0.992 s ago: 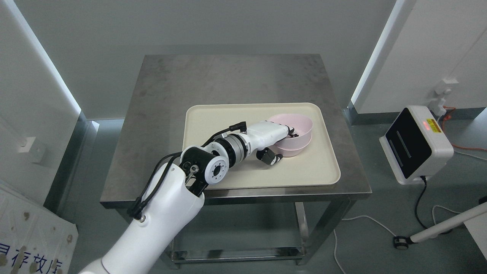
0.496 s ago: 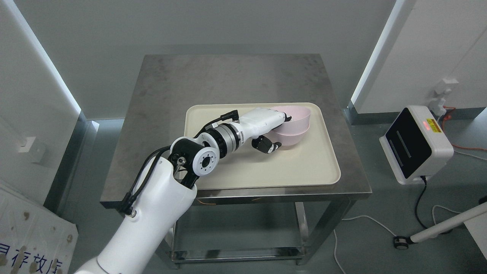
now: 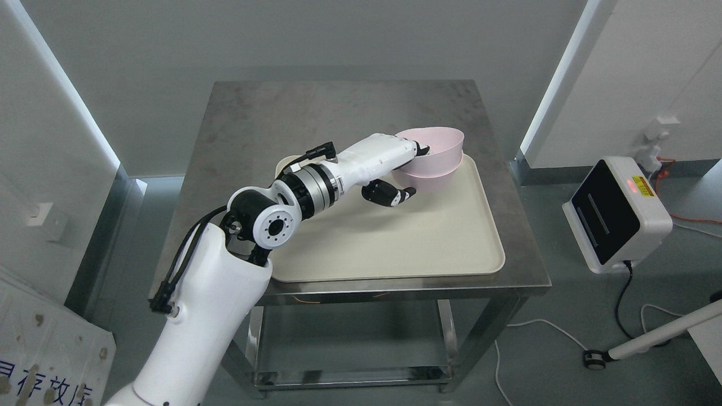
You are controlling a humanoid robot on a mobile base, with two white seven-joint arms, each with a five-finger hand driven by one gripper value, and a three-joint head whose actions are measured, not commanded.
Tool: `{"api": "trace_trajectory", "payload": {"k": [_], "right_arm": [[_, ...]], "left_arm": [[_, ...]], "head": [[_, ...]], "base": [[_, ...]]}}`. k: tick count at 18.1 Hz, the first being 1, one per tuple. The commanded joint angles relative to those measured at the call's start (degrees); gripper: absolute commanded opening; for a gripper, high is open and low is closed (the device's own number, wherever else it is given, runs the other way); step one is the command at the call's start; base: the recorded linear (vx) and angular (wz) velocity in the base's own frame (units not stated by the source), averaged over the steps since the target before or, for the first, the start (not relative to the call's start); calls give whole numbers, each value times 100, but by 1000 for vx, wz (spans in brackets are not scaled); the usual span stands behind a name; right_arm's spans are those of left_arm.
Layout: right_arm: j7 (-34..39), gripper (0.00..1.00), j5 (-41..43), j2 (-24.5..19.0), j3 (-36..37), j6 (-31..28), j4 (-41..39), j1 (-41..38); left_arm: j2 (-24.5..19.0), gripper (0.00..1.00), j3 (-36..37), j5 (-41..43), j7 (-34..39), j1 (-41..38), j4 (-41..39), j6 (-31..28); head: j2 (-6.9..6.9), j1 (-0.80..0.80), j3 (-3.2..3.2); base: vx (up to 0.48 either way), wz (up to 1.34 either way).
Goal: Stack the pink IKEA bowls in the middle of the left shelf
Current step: 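Lift the stacked pink bowls off the tray with the left hand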
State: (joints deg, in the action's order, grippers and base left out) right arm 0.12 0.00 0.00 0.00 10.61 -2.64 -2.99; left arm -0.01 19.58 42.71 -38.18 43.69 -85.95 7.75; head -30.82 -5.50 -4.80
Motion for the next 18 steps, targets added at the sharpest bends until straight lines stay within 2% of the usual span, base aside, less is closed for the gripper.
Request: {"api": "trace_trajectory", "payload": {"k": [1,18], "right_arm": [[5,100,-44,100,53,2,0,0],[5,100,-44,100,53,2,0,0]], "left_arm": [[-99,1,-587,-359,-23,-150,-651,52],[-99,1,-798,-764,-23,-309,-686,-45]], "head": [[0,0,0],[0,0,0]], "base": [[0,0],[0,0]]}}
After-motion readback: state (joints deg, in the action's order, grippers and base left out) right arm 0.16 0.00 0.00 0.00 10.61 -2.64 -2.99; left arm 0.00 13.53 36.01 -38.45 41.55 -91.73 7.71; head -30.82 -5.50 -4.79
